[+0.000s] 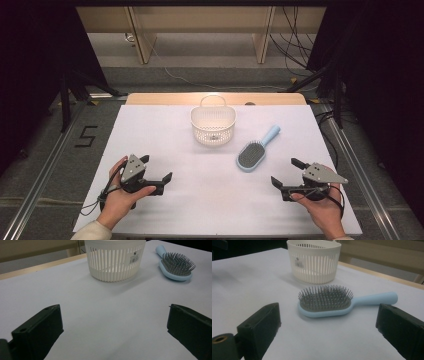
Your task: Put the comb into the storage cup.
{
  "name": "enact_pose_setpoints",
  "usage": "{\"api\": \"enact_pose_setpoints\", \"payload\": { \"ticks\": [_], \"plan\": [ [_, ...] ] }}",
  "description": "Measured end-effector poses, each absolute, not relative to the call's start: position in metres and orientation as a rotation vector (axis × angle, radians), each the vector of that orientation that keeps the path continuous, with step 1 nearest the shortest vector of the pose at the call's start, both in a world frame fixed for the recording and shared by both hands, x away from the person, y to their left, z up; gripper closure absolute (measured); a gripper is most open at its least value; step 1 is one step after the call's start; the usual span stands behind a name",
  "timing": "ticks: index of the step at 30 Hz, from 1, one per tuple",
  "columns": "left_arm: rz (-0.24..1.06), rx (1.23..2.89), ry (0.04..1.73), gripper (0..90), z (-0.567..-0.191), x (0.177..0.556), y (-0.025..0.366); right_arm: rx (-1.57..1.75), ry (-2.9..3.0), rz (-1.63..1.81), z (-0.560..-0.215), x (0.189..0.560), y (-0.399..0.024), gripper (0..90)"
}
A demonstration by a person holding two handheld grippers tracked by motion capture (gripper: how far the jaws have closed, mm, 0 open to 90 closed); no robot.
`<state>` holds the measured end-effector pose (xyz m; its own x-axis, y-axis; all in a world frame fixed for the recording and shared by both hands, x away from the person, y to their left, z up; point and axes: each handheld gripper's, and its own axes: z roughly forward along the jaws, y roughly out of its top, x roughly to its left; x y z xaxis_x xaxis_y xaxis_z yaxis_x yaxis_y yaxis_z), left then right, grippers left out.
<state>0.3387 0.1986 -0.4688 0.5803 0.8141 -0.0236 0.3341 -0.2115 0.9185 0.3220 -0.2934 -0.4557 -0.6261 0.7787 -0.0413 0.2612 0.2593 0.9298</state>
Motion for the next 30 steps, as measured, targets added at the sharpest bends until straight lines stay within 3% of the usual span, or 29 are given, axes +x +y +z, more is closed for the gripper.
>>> {"api": "enact_pose_setpoints", "payload": {
  "ticks": [8, 13, 17, 18, 19, 20, 21, 22, 25, 30],
  "plan": [
    [0.592, 1.792, 0.945, 0.0, -0.469, 0.338, 0.199, 0.945, 2.009, 1.359, -0.454, 0.322, -0.295, 7.2],
    [0.59, 1.791, 0.95, 0.0, -0.469, 0.338, 0.198, 0.958, 1.949, 1.366, -0.45, 0.326, -0.295, 15.7],
    [0.59, 1.795, 0.957, 0.0, -0.47, 0.339, 0.197, 0.948, 1.924, 1.342, -0.443, 0.336, -0.297, 49.5],
    [0.59, 1.795, 0.957, 0.0, -0.47, 0.339, 0.197, 0.948, 1.924, 1.342, -0.443, 0.336, -0.297, 49.5],
    [0.588, 1.798, 0.955, 0.0, -0.47, 0.339, 0.197, 0.945, 1.935, 1.327, -0.441, 0.34, -0.297, 56.1],
    [0.586, 1.8, 0.954, 0.0, -0.47, 0.338, 0.196, 0.944, 1.977, 1.291, -0.438, 0.35, -0.296, 72.2],
    [0.585, 1.801, 0.953, 0.0, -0.47, 0.338, 0.196, 0.944, 1.977, 1.291, -0.438, 0.35, -0.296, 72.2],
    [0.584, 1.801, 0.953, 0.0, -0.47, 0.338, 0.196, 0.945, 2.014, 1.263, -0.435, 0.363, -0.293, 81.3],
    [0.582, 1.799, 0.951, 0.0, -0.47, 0.338, 0.196, 0.963, 2.022, 1.228, -0.433, 0.377, -0.289, 89.1],
    [0.576, 1.801, 0.943, 0.0, -0.47, 0.338, 0.195, 1.015, 2.105, 1.109, -0.433, 0.424, -0.279, 90.0]
  ]
}}
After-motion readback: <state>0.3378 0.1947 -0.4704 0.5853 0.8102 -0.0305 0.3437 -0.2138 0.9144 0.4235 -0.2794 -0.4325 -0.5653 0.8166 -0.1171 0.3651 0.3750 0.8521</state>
